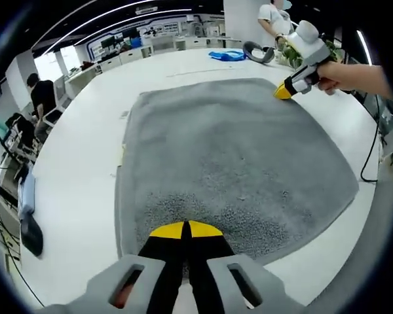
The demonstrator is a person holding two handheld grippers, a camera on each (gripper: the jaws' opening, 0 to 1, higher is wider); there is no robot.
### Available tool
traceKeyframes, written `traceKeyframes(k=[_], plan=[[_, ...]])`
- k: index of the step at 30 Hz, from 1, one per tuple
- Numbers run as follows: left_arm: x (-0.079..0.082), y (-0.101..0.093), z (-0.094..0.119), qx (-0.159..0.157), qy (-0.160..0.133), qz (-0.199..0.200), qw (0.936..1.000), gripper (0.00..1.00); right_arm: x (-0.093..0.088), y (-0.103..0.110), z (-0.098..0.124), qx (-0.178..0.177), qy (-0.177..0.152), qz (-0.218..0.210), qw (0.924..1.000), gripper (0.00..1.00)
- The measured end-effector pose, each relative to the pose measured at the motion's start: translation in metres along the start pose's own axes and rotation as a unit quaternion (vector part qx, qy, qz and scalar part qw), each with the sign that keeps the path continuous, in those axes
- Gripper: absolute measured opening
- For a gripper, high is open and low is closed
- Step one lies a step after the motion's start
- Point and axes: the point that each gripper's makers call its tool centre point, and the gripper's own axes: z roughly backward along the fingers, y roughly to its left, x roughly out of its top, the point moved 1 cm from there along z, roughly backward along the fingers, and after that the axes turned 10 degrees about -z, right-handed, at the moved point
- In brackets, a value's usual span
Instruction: Fold the towel on the table until its edges align and the towel forms a compact rectangular stack.
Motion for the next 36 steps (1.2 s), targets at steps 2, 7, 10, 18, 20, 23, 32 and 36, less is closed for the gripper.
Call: traceKeyframes(k=[2, 7, 10, 18, 20, 23, 32, 36], plan=[[0.001, 0.000, -0.001, -0.006, 0.008, -0.003, 0.9999, 0.00, -0.003, 0.000, 0.002, -0.001, 0.000, -0.003, 1.0000, 0.00], [0.004, 0.001, -0.003, -0.014, 0.022, -0.012, 0.9996, 0.00, -0.006, 0.001, 0.003, -0.007, 0.002, -0.005, 1.0000, 0.00], [0.005, 0.001, -0.004, -0.015, 0.035, -0.015, 0.9992, 0.00, -0.007, 0.000, 0.004, -0.010, 0.004, -0.007, 0.9999, 0.00], [0.009, 0.005, -0.009, -0.022, 0.061, -0.026, 0.9976, 0.00, -0.016, 0.000, 0.010, -0.021, 0.006, -0.013, 0.9997, 0.00], [0.010, 0.006, -0.010, -0.029, 0.063, -0.026, 0.9973, 0.00, -0.018, 0.000, 0.012, -0.023, 0.004, -0.014, 0.9996, 0.00], [0.011, 0.006, -0.012, -0.040, 0.073, -0.027, 0.9962, 0.00, -0.023, 0.000, 0.016, -0.022, 0.005, -0.016, 0.9996, 0.00], [0.017, 0.008, -0.018, -0.037, 0.092, -0.059, 0.9933, 0.00, -0.033, 0.002, 0.022, -0.034, 0.007, -0.021, 0.9992, 0.00], [0.020, 0.011, -0.021, -0.040, 0.098, -0.059, 0.9926, 0.00, -0.037, 0.002, 0.025, -0.037, 0.008, -0.017, 0.9991, 0.00]])
